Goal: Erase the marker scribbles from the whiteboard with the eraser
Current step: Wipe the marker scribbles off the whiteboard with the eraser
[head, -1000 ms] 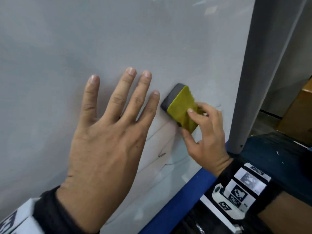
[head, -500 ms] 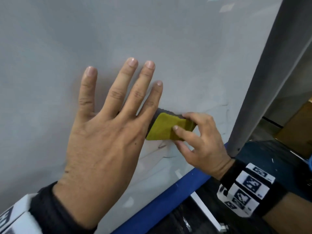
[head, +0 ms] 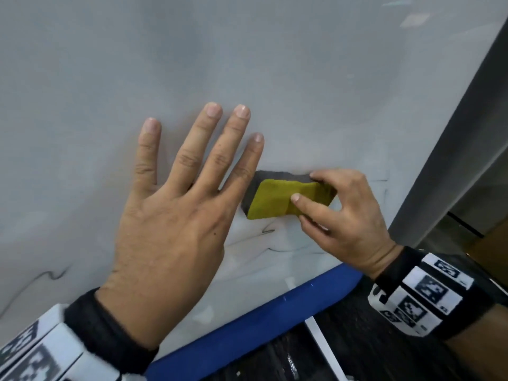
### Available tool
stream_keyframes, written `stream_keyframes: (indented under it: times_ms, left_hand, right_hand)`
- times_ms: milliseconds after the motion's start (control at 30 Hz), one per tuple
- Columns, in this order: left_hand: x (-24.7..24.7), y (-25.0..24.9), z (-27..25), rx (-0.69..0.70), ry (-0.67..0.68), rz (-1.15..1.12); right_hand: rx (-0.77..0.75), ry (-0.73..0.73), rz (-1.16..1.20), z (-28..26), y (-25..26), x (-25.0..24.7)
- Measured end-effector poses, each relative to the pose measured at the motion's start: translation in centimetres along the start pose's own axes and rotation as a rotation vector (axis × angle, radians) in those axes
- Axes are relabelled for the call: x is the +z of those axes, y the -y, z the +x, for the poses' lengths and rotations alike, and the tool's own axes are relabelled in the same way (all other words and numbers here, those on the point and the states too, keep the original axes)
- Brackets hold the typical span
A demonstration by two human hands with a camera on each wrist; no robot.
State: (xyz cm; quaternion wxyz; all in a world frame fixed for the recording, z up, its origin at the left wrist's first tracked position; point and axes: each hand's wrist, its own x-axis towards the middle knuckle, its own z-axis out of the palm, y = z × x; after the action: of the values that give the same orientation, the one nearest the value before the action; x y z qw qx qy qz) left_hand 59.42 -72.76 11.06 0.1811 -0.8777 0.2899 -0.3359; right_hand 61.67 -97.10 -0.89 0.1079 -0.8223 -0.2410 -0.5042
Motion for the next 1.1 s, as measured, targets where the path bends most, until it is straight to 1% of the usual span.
stream_keyframes:
  times_ms: [100,167,200,300,367,433,500,567,600,667,767,833,900,967,1033,1100]
  left_hand:
    - [0.1,-0.3,0.0,-0.024,0.009,0.020]
    - [0.3,-0.7,-0.2,-0.051,0.009,0.027]
    - [0.3,-0.9,-0.3,-0.066,0.008,0.027]
    - [0.6,-1.3,-0.8,-0.094,0.003,0.029]
    - [0.7,-1.3,-1.1,-0.100,0.013,0.022]
    - [0.8,-1.2,-1.3,-0.100,0.032,0.020]
    - [0.9,-1.0,-1.4,-0.096,0.034,0.020]
    - [1.0,-0.9,-1.5,-0.094,0.022,0.009]
    - [1.1,-0.9,-1.6,-0.095,0.015,0.006]
    - [1.4,-0.9,-1.8,-0.097,0.000,0.008]
    - [1.7,-1.1,-1.9,-0.106,-0.030,0.008]
    - [2.0,-1.1,-2.2,-0.110,-0.038,0.010]
    - [2.1,-1.3,-2.4,-0.125,-0.048,0.002]
    - [2.2,-1.5,-2.4,-0.139,-0.050,0.005]
    - [2.5,-1.9,-2.4,-0.145,-0.052,0.015]
    - [2.6,-2.1,-2.4,-0.156,-0.057,0.024]
  right_hand:
    - [0.119,-0.084,-0.010,1.1,-1.9,-1.3]
    - [0.169,-0.100,0.025,0.8,-1.1,-0.9]
    - [0.151,-0.078,0.038,0.3,-0.2,-0.3]
    - [-0.060,0.065,0.017,-1.4,1.6,1.2]
    - [-0.130,0.078,0.014,-0.9,0.7,0.7]
    - [-0.114,0.023,0.006,0.5,-0.6,-0.2]
    - [-0.038,-0.037,-0.007,1.5,-1.5,-0.8]
    - [0.024,-0.074,0.007,1.5,-1.0,-0.5]
    - [0.031,-0.073,0.021,1.1,-0.4,0.0]
    - [-0.011,-0.016,0.022,-0.4,0.9,1.1]
    - [-0.123,0.068,-0.028,-0.7,0.2,0.9]
    - [-0.135,0.026,-0.041,0.6,-1.3,-0.2]
    - [-0.078,-0.058,-0.024,1.8,-2.7,-1.1]
    - [-0.011,-0.128,0.031,1.8,-2.4,-0.7]
    - [0.002,-0.103,0.074,0.6,-0.8,0.5]
    - [-0.084,-0.015,0.064,-0.4,0.3,1.4]
